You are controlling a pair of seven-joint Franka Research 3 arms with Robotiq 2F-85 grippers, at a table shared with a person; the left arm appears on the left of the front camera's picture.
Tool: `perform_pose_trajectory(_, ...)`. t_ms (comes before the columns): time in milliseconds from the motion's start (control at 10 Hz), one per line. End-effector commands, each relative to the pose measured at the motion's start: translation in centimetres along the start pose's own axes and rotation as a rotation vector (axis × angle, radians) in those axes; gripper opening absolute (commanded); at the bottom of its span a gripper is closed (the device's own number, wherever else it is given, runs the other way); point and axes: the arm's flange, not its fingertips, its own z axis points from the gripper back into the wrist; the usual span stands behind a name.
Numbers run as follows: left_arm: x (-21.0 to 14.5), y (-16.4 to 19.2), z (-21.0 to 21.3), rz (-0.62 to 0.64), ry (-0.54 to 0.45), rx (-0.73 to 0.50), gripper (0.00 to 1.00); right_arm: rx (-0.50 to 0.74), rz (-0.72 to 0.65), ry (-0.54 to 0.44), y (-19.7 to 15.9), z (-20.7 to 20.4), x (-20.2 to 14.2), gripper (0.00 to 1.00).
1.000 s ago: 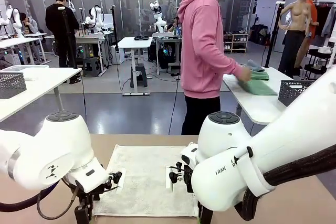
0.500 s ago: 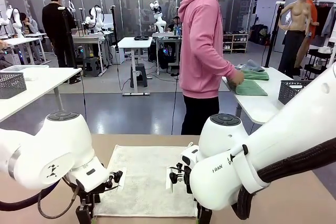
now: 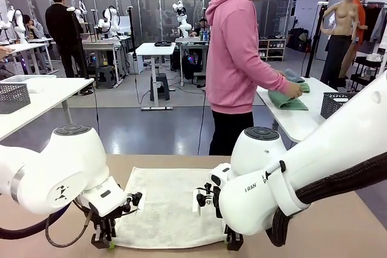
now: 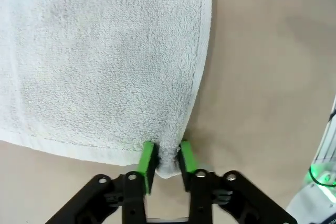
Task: Fold the towels and place them in the basket.
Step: When a person lays out a Towel with hook on the table, fold it in half twice.
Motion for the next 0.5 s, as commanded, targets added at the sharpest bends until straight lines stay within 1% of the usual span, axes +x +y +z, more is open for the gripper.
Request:
perform_pose_trajectory(0, -3.1, -4.2, -1.1, -0.02, 0.01, -0.005, 0.0, 0.042, 0.015, 0.009, 1.8, 0.1, -1.7, 0.0)
perform_pose_trajectory(300, -2.9, -4.8, 1.1, -0.028, -0.022, 0.012, 0.0, 0.045, 0.005, -0.004, 1.7, 2.6, -0.9, 0.0)
perform_pose_trajectory(400, -2.9, -5.1, 2.6, -0.032, -0.071, 0.016, 0.0, 0.042, -0.001, -0.028, 1.6, 3.7, -0.7, 0.0)
